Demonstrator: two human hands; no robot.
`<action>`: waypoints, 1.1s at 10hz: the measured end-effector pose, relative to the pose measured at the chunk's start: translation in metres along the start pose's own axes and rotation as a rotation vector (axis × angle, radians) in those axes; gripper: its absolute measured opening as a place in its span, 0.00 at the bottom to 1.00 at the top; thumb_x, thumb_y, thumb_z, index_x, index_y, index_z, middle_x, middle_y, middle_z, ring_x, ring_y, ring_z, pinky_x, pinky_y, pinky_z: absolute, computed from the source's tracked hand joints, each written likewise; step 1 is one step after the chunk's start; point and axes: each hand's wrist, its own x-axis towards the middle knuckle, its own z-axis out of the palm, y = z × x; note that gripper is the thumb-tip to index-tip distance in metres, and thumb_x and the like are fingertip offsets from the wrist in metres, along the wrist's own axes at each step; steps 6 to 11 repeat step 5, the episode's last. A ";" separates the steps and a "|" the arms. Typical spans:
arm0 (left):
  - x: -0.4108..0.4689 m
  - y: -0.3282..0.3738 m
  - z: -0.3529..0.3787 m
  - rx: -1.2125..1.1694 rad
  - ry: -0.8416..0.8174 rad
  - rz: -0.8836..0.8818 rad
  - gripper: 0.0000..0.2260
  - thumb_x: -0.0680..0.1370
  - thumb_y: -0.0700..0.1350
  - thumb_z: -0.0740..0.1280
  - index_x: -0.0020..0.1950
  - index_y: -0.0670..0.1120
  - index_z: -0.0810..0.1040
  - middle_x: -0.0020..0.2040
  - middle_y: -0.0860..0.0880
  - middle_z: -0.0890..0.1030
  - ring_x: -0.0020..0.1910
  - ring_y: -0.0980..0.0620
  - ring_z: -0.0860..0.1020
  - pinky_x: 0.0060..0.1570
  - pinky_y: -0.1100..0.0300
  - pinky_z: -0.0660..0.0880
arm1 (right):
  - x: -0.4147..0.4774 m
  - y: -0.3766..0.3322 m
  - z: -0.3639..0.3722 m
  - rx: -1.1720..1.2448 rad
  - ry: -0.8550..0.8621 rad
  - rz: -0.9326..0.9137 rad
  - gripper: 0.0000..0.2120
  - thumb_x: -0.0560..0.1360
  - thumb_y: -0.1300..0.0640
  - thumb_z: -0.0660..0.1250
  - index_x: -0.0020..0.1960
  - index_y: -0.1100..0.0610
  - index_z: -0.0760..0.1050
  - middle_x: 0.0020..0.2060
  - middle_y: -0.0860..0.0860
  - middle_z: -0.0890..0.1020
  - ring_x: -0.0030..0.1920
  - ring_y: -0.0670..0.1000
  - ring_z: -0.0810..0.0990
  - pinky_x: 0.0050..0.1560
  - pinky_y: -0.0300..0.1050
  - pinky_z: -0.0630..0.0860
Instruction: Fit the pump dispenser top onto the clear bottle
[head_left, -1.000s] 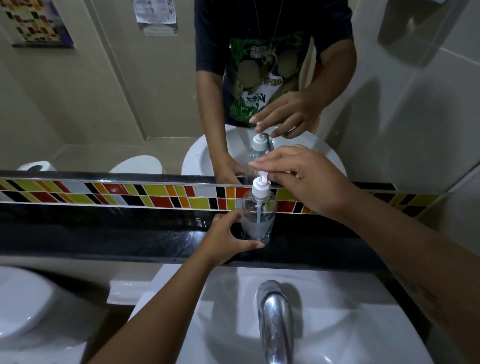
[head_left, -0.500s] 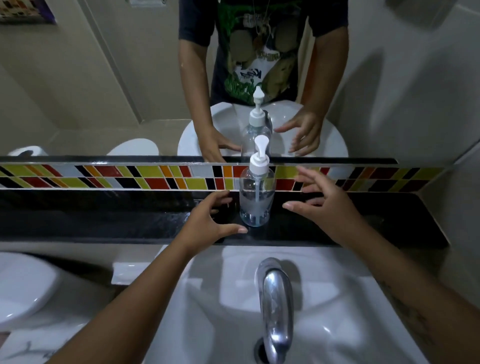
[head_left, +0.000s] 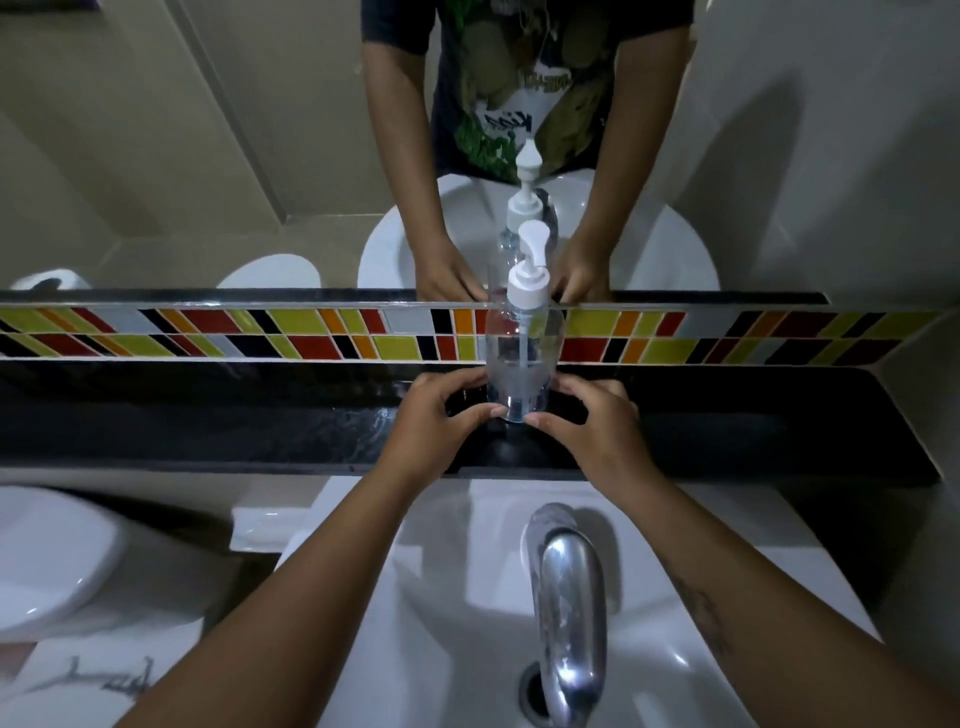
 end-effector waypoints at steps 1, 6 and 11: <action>0.007 0.001 -0.004 -0.030 0.003 0.007 0.20 0.74 0.45 0.78 0.65 0.48 0.84 0.62 0.51 0.86 0.64 0.51 0.82 0.67 0.46 0.78 | 0.008 -0.004 0.005 0.014 0.030 0.024 0.26 0.66 0.46 0.79 0.64 0.46 0.80 0.58 0.59 0.80 0.63 0.61 0.74 0.67 0.57 0.72; 0.000 0.006 -0.006 -0.009 -0.022 -0.037 0.23 0.72 0.47 0.79 0.67 0.51 0.82 0.64 0.51 0.83 0.65 0.52 0.74 0.69 0.49 0.74 | -0.004 -0.006 0.003 -0.008 0.021 -0.039 0.28 0.68 0.50 0.79 0.67 0.51 0.78 0.60 0.56 0.82 0.63 0.59 0.73 0.66 0.57 0.71; 0.000 0.006 -0.006 -0.009 -0.022 -0.037 0.23 0.72 0.47 0.79 0.67 0.51 0.82 0.64 0.51 0.83 0.65 0.52 0.74 0.69 0.49 0.74 | -0.004 -0.006 0.003 -0.008 0.021 -0.039 0.28 0.68 0.50 0.79 0.67 0.51 0.78 0.60 0.56 0.82 0.63 0.59 0.73 0.66 0.57 0.71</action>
